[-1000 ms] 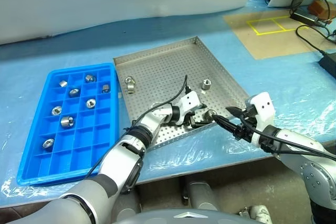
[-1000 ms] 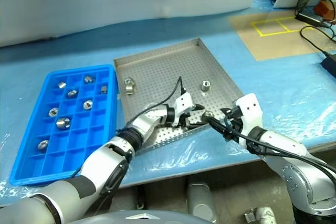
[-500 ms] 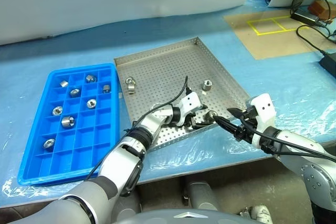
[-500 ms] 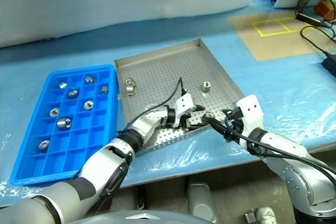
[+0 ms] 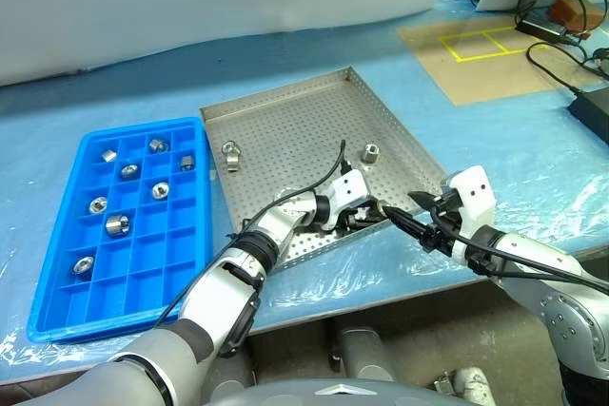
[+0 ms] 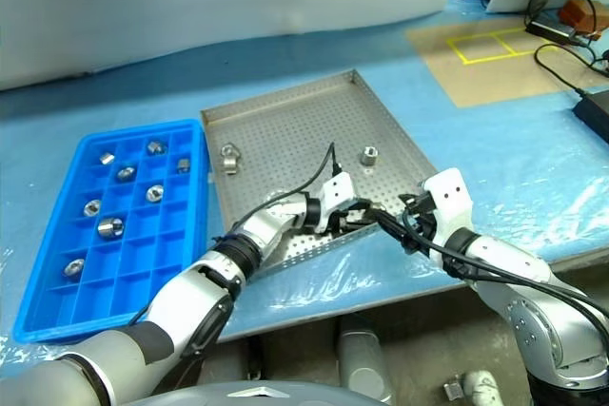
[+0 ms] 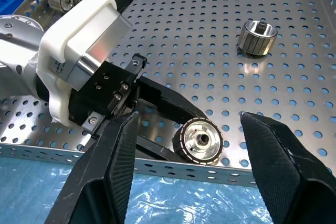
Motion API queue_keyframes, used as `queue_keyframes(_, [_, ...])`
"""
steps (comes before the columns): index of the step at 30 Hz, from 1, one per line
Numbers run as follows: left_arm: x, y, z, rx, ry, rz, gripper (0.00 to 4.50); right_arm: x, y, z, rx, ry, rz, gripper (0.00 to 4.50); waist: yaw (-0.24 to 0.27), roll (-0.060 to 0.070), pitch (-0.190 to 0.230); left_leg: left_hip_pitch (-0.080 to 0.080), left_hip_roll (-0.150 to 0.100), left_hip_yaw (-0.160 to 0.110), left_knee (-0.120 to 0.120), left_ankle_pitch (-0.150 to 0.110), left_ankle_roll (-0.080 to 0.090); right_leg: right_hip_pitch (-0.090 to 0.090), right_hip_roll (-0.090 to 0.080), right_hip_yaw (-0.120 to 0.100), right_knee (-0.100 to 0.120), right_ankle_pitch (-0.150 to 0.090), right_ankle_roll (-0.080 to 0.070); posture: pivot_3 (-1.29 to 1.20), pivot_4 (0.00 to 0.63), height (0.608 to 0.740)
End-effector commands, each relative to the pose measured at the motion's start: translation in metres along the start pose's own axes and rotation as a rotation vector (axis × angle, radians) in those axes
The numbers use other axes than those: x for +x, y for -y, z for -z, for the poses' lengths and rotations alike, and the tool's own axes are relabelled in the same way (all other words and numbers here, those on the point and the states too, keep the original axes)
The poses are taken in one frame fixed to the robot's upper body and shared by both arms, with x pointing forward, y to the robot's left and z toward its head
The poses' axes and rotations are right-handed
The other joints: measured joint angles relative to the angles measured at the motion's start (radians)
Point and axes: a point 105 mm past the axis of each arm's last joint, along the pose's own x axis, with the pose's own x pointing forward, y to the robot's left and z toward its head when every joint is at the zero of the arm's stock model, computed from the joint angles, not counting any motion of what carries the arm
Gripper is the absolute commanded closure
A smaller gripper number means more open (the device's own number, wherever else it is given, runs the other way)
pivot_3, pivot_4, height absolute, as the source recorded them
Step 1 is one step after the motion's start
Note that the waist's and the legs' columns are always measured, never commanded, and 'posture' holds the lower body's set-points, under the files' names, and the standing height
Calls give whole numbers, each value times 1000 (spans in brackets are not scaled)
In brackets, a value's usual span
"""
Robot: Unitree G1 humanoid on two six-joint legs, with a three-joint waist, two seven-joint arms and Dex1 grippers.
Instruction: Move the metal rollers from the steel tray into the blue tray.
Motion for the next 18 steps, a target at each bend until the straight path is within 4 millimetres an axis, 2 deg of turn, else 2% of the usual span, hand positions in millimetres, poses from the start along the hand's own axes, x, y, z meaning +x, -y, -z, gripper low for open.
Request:
queue_keyframes(1, [6,6,-3,5,14,13,2763,-1,-5,-9,-20,36,-16,1241,0,0,0,0,0,0,0,0,0,0,0,0,0,0,0,-601,150,740])
queue_keyframes(4, [5,-1,-6,9,24,-30,2764,-1,-5,-7,-17,34,-19,1241,0,0,0,0,0,0,0,0,0,0,0,0,0,0,0,-597,150,740])
queue_keyframes(9, [-6,-23,-28,0,125,-138,2764,0,-4,-8,-14,40,-27,1241,-4,0,0,0,0,0,0,0,0,0,0,0,-1,0,0,-585,150,740])
queue_keyframes(12, [-20,-37,-38,-13,177,-194,2764,1,-4,-9,-13,50,-33,1241,-9,0,0,-1,0,0,0,0,0,0,0,-1,-1,0,0,-573,150,740])
queue_keyframes(18, [-50,-51,-42,6,180,-261,2764,10,-2,-20,-21,89,-67,1241,-26,0,0,-2,0,0,0,0,0,0,0,-1,-1,0,0,-518,150,740])
